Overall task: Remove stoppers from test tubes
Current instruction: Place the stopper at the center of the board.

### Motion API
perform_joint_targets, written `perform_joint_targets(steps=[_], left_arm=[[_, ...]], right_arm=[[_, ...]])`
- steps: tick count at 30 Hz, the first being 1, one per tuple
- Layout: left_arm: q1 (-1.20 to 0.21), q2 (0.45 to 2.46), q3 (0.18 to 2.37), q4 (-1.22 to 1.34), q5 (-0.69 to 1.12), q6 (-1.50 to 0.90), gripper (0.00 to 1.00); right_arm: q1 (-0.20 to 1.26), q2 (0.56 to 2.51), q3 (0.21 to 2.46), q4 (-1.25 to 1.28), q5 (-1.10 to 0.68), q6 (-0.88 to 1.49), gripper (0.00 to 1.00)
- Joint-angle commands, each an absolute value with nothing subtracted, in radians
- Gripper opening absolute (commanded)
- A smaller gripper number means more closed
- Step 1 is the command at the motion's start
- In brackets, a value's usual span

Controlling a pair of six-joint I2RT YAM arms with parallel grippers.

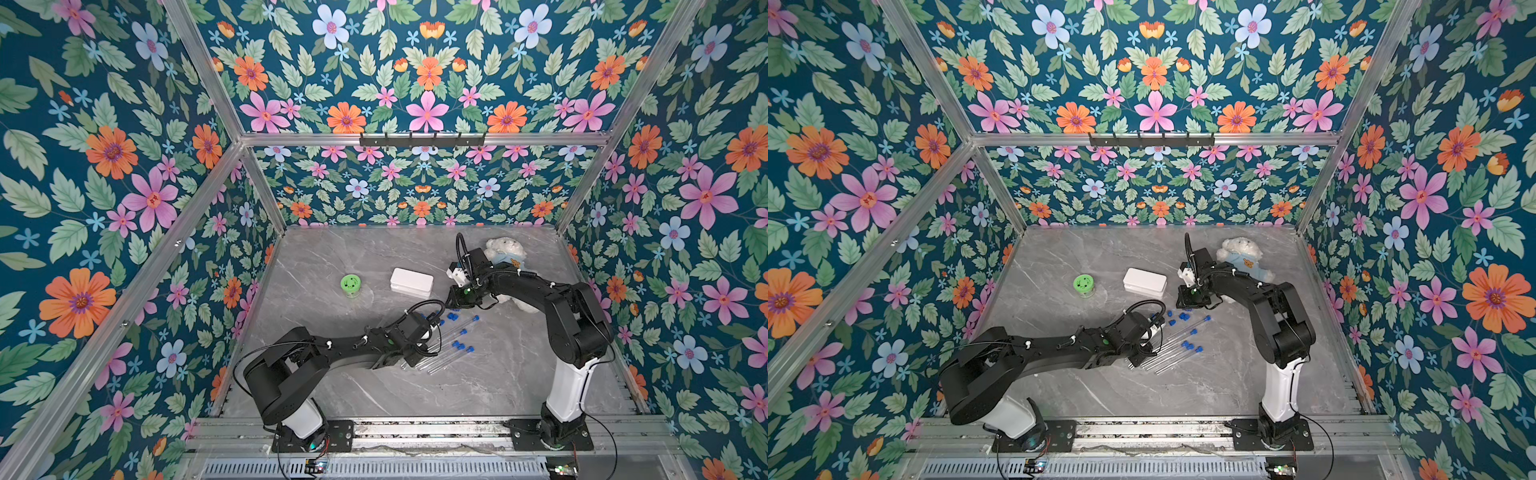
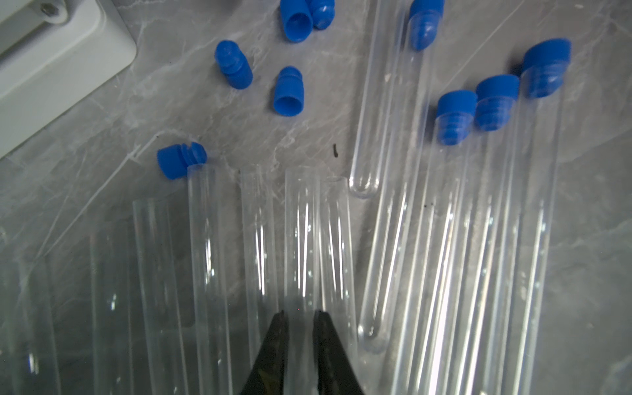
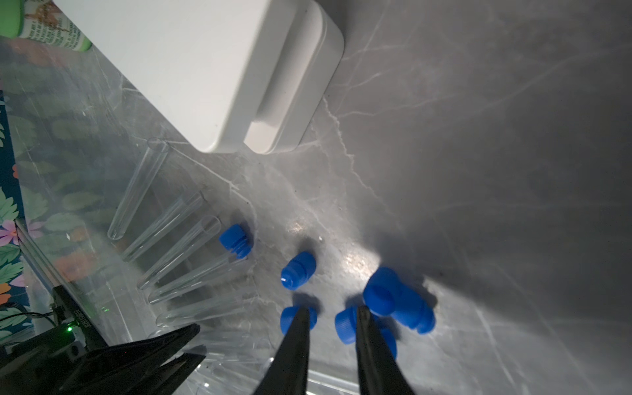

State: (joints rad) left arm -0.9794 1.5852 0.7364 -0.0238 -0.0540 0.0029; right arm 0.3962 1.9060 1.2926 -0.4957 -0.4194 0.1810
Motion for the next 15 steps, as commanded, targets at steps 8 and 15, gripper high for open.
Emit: perform_joint_targets(steps=[8, 15], left_arm=[[-0.977, 1.585, 0.747, -0.025, -0.052, 0.009, 0.12], [-0.978, 1.594, 0.752, -0.025, -0.053, 0.009, 0.16]], right_arm=[[0.396, 1.813, 1.247, -0.439, -0.411, 0.181, 0.26], [0.374, 1.702, 1.17, -0.359, -0.378, 0.201, 0.26]])
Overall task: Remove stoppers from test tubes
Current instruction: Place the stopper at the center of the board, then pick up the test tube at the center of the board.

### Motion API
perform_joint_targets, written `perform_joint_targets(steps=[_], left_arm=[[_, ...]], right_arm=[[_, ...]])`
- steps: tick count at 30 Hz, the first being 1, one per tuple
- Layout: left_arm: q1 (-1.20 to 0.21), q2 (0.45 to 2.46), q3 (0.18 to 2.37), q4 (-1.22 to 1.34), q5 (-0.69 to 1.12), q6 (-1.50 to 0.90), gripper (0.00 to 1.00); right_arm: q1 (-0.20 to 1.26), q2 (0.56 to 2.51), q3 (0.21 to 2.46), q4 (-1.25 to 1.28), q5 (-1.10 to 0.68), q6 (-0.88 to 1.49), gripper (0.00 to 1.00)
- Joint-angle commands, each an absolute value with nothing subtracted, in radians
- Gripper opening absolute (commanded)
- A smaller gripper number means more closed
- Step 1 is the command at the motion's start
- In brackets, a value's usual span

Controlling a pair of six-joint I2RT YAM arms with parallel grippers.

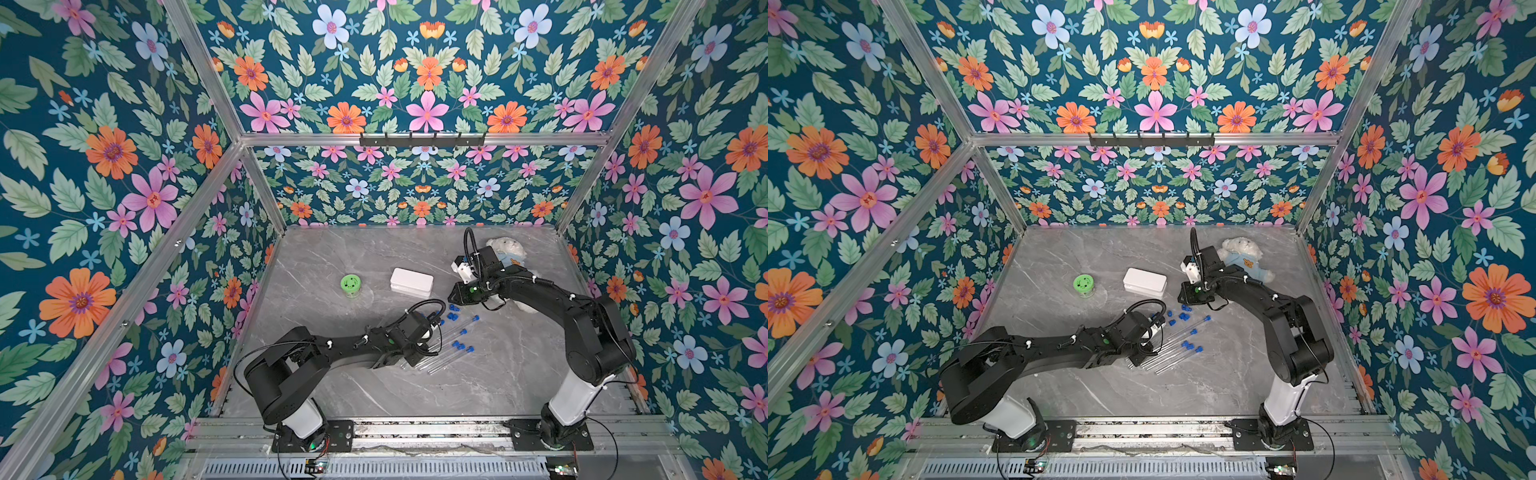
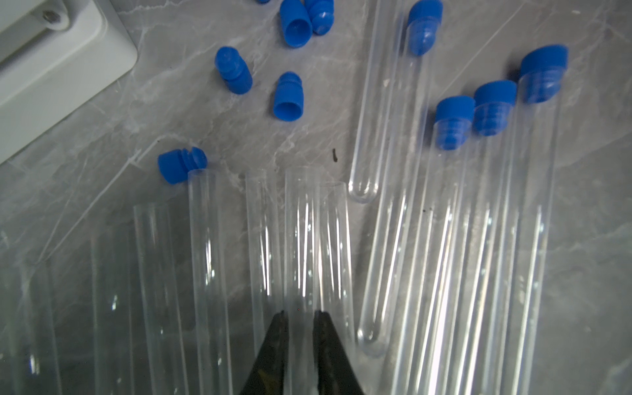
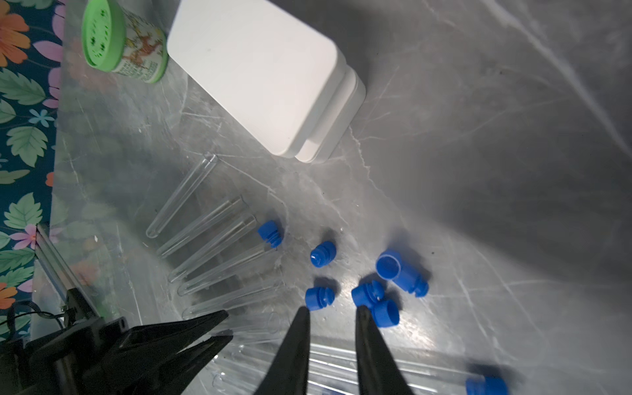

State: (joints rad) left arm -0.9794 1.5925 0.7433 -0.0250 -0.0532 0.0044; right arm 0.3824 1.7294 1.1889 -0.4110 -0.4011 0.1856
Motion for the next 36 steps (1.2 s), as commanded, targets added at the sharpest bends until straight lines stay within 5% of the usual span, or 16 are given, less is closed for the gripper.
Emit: perform_joint_targets(steps=[1, 16, 26, 36], left_arm=[[-0.979, 1.595, 0.753, -0.024, -0.053, 0.009, 0.17], [-0.978, 1.59, 0.753, -0.028, -0.064, 0.008, 0.28], [-0.989, 1.563, 0.798, -0.056, -0.084, 0.024, 0.27], [-1.015, 1.661, 0.94, -0.071, -0.064, 0.059, 0.29]], right_arm=[[0.368, 1.69, 1.164, -0.356, -0.376, 0.205, 0.26], [0.326, 1.569, 1.089, -0.287, -0.361, 0.24, 0.27], [0.294, 1.516, 1.065, -0.28, -0.366, 0.266, 0.3], [0.218, 1.429, 0.985, -0.203, -0.385, 0.334, 0.66]])
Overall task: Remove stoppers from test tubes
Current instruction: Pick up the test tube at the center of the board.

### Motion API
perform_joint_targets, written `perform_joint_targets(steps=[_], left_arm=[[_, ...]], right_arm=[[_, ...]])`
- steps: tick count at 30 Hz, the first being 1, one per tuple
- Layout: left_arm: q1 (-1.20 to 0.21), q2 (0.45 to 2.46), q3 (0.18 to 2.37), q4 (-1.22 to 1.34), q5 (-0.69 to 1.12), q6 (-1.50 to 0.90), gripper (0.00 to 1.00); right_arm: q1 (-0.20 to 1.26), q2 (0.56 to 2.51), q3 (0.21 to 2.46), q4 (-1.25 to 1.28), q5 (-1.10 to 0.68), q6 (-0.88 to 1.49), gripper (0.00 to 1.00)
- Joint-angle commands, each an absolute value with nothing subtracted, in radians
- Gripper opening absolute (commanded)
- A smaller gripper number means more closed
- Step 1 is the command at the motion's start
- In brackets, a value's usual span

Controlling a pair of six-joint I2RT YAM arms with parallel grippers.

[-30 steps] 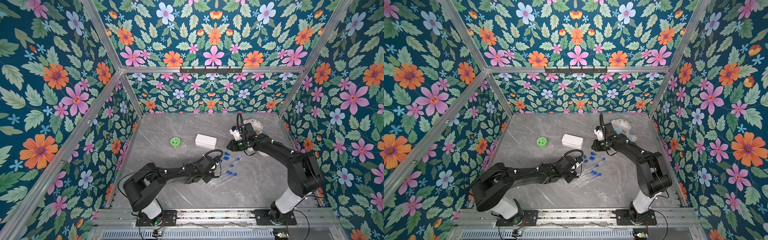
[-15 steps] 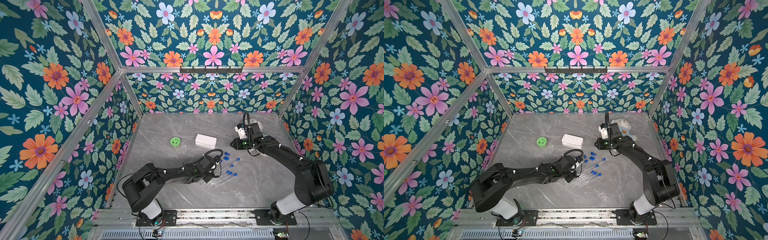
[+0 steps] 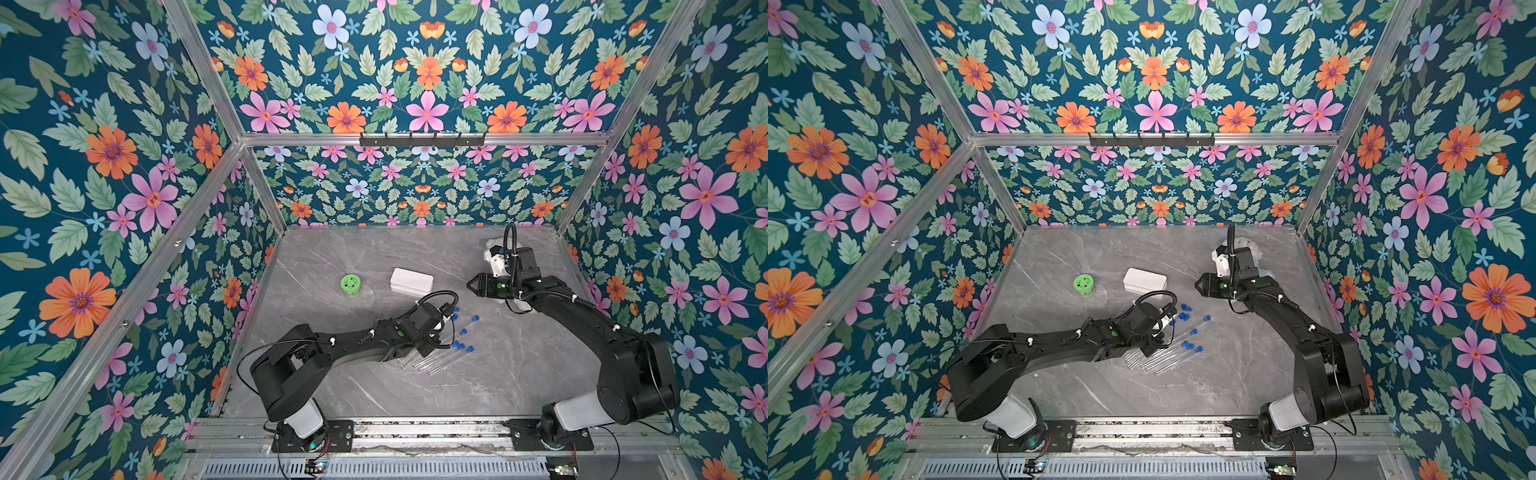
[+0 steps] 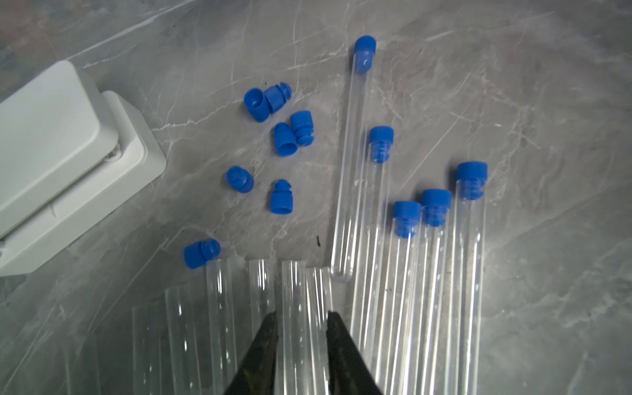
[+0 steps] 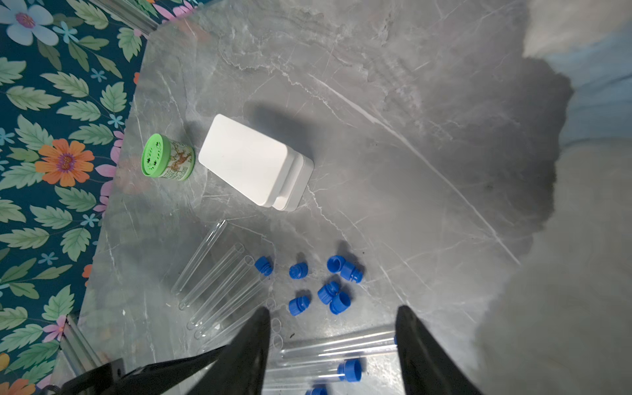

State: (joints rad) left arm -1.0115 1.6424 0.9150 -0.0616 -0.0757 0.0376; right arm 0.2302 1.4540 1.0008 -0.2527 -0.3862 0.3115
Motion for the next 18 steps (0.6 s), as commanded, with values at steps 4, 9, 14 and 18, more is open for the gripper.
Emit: perform_joint_targets(steps=[4, 9, 14, 18], left_arm=[[-1.015, 1.723, 1.014, -0.085, -0.051, 0.076, 0.29], [-1.016, 1.805, 1.103, -0.117, -0.027, 0.087, 0.3], [-1.017, 1.852, 1.152, -0.122, -0.005, 0.101, 0.31], [-1.018, 1.874, 1.175, -0.129, 0.005, 0.109, 0.32]], right_arm=[[0.181, 1.388, 0.944, -0.165, -0.381, 0.364, 0.74], [0.16, 1.392, 0.936, -0.166, -0.376, 0.382, 0.82], [0.128, 1.385, 0.912, -0.143, -0.392, 0.409, 0.84], [0.104, 1.363, 0.89, -0.125, -0.395, 0.426, 0.85]])
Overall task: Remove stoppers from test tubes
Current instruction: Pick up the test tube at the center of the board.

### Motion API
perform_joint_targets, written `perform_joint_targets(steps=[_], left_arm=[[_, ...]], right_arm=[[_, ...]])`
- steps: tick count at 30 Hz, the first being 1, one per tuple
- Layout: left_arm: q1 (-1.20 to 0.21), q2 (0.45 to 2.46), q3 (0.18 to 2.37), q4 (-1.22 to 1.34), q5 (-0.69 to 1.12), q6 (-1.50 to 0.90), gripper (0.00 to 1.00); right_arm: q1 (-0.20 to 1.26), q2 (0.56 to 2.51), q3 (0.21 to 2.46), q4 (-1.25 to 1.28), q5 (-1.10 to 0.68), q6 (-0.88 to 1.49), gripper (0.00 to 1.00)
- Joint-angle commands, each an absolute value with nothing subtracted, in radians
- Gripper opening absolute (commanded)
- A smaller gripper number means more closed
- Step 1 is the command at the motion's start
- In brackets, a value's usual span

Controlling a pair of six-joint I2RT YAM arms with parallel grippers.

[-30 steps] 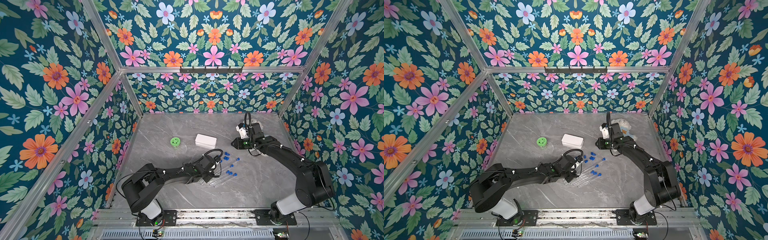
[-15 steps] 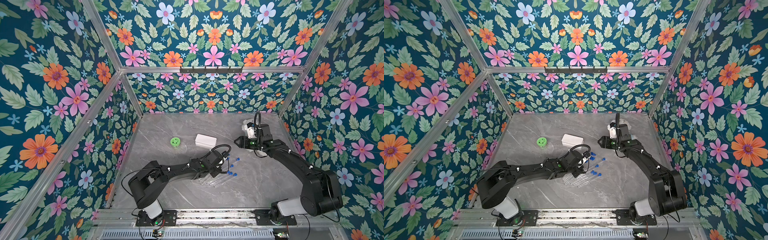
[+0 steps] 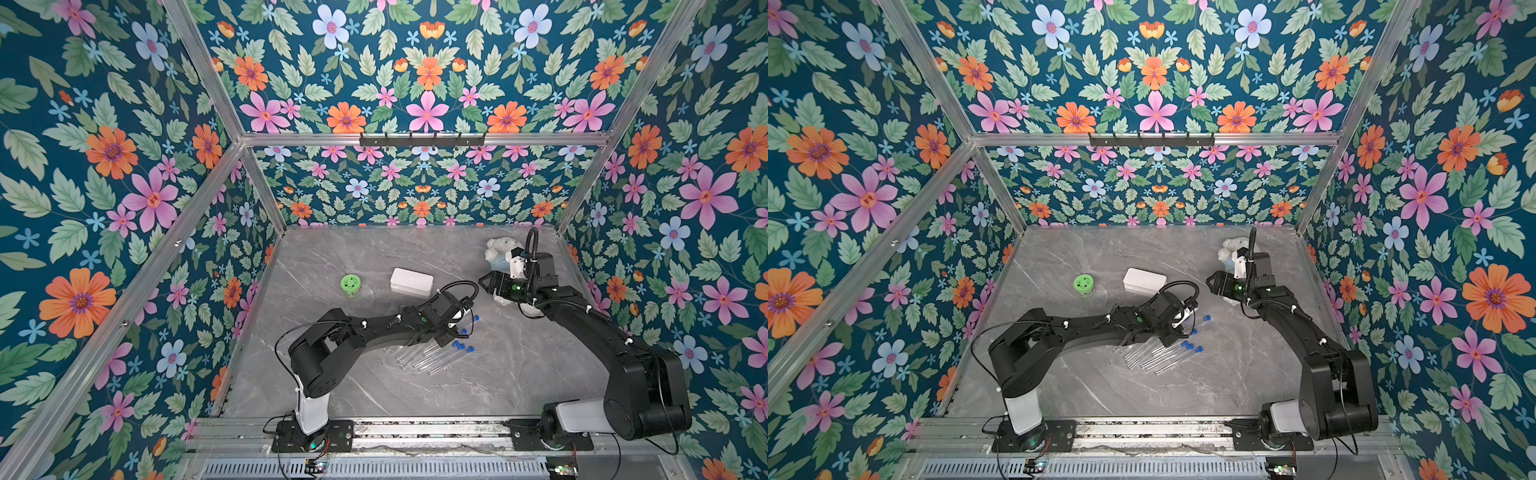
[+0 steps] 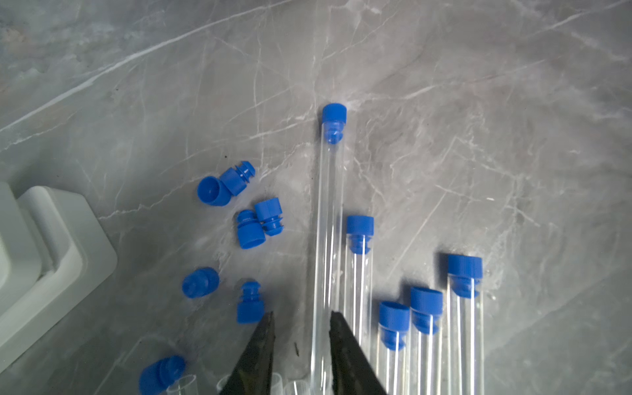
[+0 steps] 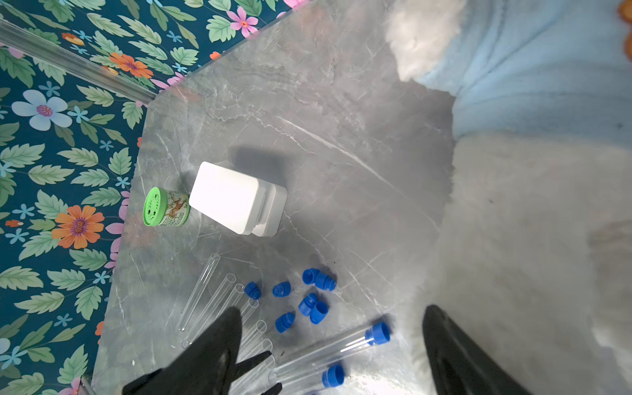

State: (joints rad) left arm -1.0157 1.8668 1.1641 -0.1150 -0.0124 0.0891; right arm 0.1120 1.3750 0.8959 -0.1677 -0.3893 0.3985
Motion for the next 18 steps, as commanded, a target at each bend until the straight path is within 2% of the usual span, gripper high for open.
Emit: perform_joint_targets(steps=[1, 7, 18], left_arm=[[-1.019, 1.878, 1.177, -0.129, 0.005, 0.11, 0.32], [-1.02, 1.906, 1.189, -0.133, 0.004, 0.113, 0.32], [-1.021, 1.953, 1.224, -0.138, 0.002, 0.123, 0.32]], right_arm=[[0.1, 1.359, 0.885, -0.118, -0.394, 0.429, 0.86], [0.095, 1.348, 0.873, -0.11, -0.387, 0.439, 0.89], [0.09, 1.347, 0.867, -0.098, -0.399, 0.444, 0.9]])
